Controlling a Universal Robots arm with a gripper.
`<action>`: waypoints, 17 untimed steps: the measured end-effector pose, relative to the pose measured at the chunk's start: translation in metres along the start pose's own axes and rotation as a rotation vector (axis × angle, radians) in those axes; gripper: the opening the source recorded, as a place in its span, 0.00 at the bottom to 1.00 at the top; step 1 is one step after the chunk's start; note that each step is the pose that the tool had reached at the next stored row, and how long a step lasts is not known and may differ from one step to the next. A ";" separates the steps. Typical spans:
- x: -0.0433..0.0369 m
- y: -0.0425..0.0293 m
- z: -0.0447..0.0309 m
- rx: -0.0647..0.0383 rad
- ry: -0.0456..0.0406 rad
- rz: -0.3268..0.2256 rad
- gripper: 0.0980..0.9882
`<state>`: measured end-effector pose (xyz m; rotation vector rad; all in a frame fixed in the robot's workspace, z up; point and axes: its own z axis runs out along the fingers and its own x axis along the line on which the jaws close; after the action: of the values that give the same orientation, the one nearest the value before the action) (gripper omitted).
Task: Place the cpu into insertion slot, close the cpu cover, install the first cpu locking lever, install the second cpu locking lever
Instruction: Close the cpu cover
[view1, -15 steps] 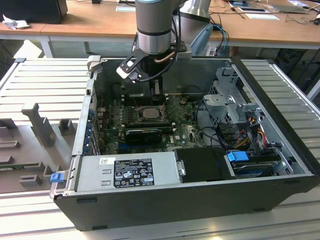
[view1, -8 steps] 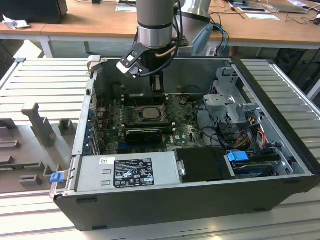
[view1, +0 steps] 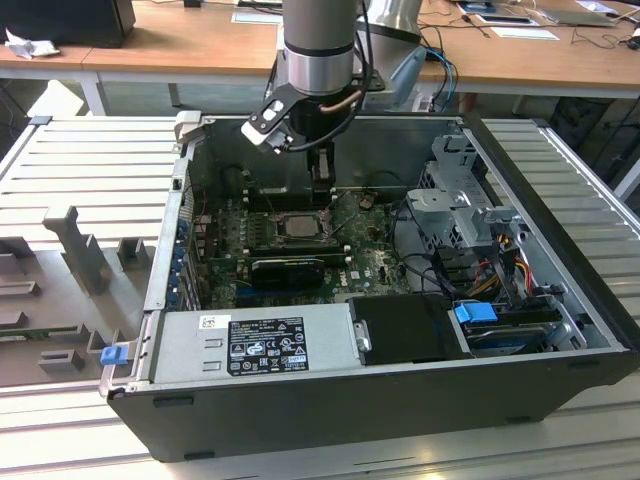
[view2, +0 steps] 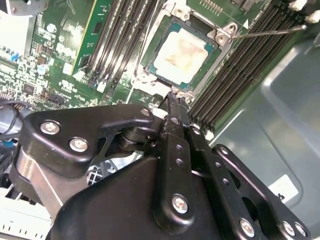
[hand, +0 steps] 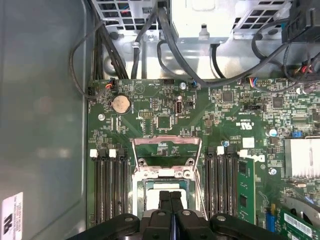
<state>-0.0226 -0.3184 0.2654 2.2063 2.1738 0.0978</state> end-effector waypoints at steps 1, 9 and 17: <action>0.0000 0.0004 -0.0029 0.000 0.0000 0.000 0.01; 0.0003 0.0131 -0.0070 0.000 0.0010 0.000 0.01; 0.0009 0.0470 -0.0055 0.001 0.0035 -0.005 0.01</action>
<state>0.0239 -0.3183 0.2744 2.2032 2.1814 0.1003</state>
